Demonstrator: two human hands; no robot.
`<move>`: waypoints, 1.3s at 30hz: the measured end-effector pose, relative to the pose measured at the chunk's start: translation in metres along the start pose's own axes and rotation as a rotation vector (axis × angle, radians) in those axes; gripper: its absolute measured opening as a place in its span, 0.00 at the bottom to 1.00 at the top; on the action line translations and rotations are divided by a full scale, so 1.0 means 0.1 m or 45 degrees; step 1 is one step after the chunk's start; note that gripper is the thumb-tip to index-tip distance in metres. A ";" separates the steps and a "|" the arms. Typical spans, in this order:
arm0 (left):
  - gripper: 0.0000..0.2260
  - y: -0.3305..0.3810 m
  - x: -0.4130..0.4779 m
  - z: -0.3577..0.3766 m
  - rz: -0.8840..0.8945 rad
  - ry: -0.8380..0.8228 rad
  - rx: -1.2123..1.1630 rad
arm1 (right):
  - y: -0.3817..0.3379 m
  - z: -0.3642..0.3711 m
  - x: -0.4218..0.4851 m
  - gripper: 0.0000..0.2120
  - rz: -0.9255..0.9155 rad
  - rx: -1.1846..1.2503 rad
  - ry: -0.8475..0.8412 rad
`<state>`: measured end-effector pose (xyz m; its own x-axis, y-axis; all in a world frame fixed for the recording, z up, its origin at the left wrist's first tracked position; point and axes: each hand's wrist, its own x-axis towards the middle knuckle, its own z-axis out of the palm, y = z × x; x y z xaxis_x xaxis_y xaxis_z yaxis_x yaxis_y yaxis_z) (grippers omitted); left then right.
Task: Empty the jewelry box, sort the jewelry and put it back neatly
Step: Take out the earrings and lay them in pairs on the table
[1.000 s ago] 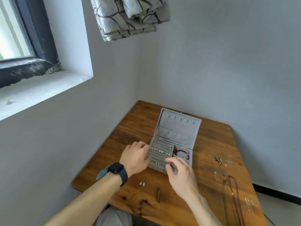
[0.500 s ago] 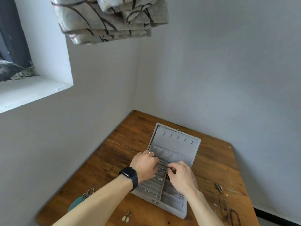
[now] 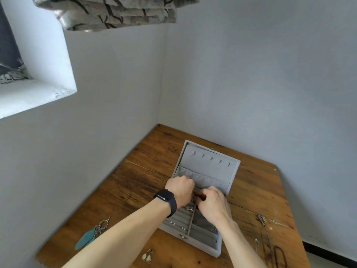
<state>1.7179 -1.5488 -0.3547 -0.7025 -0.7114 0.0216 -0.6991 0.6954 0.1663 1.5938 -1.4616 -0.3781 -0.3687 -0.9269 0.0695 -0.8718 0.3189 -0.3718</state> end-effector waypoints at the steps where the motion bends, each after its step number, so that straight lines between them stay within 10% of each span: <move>1: 0.09 -0.03 -0.03 -0.03 -0.029 0.020 -0.062 | -0.01 -0.01 0.01 0.11 0.006 -0.003 0.009; 16: 0.04 -0.71 -1.21 -0.31 -0.172 0.308 -0.980 | -0.35 0.03 -0.02 0.09 0.125 -0.327 0.073; 39: 0.05 -0.50 -2.27 0.03 -0.133 0.054 -1.161 | -0.53 0.30 -2.21 0.06 0.243 0.867 0.296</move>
<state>1.9114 -1.4218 -0.3705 -0.6235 -0.7818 -0.0042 -0.3704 0.2907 0.8822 1.7311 -1.2794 -0.4014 -0.6183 -0.7779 0.1120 -0.4206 0.2072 -0.8832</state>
